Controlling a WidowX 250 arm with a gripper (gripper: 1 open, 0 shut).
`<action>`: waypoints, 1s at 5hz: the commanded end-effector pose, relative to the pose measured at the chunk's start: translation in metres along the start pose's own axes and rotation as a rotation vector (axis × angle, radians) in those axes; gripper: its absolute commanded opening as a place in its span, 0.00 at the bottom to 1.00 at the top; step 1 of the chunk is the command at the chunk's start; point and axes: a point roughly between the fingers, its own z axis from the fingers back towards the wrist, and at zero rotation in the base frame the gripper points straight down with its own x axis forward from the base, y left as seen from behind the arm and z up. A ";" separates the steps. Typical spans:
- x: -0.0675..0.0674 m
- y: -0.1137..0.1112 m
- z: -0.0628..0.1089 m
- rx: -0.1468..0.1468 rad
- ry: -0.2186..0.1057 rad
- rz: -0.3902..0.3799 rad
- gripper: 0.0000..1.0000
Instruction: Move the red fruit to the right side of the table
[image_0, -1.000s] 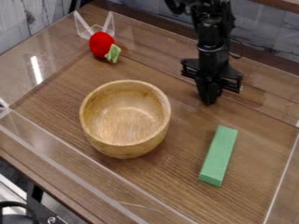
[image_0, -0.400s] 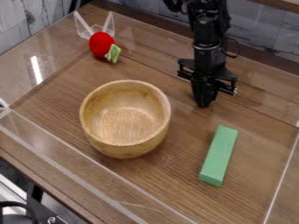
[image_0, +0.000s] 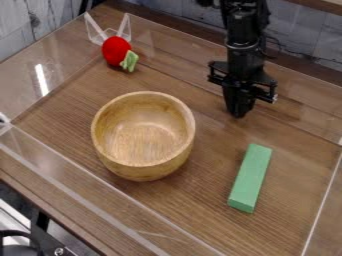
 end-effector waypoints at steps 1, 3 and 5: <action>0.011 0.007 0.039 0.022 -0.100 0.005 1.00; 0.015 0.026 0.053 0.015 -0.097 -0.027 1.00; 0.011 0.062 0.083 0.011 -0.131 -0.056 1.00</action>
